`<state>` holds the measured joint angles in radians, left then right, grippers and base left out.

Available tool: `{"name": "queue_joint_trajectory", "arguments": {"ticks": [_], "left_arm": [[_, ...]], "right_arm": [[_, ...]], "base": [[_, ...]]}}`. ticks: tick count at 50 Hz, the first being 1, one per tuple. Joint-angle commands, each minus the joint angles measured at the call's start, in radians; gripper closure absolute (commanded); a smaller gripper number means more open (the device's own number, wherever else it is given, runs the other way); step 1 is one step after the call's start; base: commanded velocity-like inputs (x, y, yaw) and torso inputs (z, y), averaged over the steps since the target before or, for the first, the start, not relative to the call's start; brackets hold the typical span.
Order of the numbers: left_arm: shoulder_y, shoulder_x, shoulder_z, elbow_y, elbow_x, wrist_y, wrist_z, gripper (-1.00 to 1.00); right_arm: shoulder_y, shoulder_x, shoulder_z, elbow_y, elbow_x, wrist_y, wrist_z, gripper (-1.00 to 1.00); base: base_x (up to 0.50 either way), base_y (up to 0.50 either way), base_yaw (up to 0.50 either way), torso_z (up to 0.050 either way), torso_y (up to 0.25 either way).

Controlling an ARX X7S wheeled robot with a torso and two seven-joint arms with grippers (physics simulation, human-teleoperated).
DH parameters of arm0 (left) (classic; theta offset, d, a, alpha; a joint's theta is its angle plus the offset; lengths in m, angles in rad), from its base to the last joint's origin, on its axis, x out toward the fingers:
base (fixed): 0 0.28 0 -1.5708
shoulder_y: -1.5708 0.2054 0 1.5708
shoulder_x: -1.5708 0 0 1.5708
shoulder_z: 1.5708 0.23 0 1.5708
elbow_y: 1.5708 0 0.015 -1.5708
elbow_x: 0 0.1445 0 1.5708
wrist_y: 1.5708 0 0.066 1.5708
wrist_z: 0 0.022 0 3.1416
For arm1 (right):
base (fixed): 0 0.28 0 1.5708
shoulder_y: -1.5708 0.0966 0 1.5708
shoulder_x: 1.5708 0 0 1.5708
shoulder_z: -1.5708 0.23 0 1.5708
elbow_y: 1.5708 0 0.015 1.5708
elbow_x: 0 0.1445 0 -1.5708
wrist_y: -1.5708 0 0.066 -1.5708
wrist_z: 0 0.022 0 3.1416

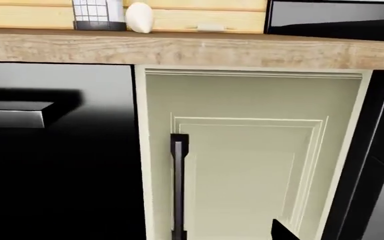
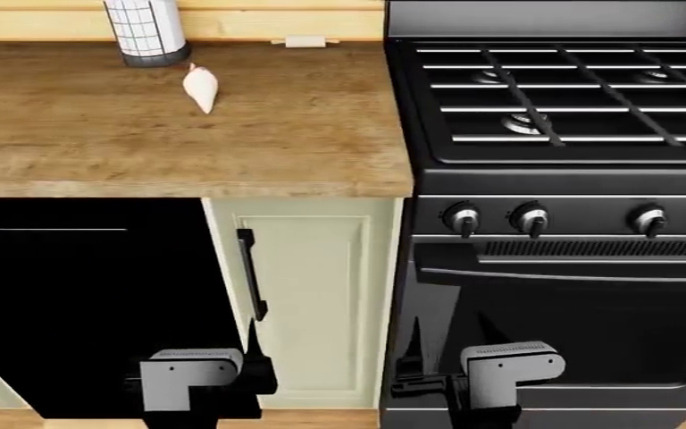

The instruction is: Pick the ice cream from the counter and place it in the cabinet.

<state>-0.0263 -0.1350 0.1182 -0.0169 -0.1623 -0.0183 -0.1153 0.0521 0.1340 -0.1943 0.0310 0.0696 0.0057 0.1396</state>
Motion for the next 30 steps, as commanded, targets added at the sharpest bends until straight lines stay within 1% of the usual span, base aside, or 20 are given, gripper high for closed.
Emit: {"name": "queue_joint_trajectory", "arguments": {"ticks": [1, 30], "left_arm": [[0.005, -0.010, 0.003, 0.009, -0.012, 0.002, -0.011, -1.00], [0.004, -0.030, 0.017, 0.019, -0.028, 0.000, -0.032, -1.00]], "right_arm": [[0.001, 0.007, -0.009, -0.001, 0.006, -0.002, 0.011, -1.00], [-0.006, 0.021, -0.026, 0.002, 0.032, -0.017, 0.025, -1.00]], "base": [[0.00, 0.50, 0.00, 0.000, 0.000], [0.00, 0.50, 0.00, 0.000, 0.000]]}}
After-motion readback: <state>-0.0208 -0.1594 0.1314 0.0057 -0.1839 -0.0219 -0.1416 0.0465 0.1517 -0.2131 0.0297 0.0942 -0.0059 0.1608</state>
